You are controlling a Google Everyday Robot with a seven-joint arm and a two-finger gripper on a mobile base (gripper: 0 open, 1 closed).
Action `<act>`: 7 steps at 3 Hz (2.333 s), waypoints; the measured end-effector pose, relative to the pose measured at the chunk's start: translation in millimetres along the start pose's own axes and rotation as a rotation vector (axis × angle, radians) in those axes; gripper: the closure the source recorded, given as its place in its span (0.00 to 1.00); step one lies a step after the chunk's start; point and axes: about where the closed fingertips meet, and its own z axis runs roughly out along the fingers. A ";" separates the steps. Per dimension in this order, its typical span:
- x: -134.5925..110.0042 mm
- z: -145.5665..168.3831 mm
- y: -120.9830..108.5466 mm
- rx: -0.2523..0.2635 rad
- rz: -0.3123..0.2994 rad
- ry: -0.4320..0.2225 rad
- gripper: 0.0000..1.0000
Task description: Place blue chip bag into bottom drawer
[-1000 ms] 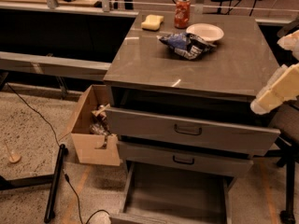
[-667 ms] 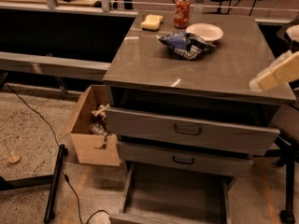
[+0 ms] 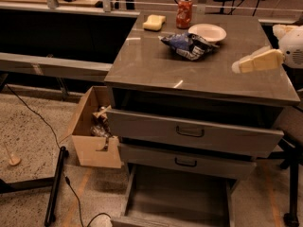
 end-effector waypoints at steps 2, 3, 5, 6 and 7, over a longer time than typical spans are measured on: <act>15.0 27.5 3.3 0.032 0.030 0.028 0.00; 25.4 63.2 -2.5 0.057 0.086 0.038 0.00; 33.1 134.5 -10.6 0.083 0.162 0.048 0.00; 38.1 163.6 -15.5 0.094 0.175 0.032 0.00; 33.8 184.3 -27.7 0.120 0.191 -0.017 0.00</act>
Offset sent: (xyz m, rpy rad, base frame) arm 0.0304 0.0175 -0.0558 -0.0032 0.0484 -0.1083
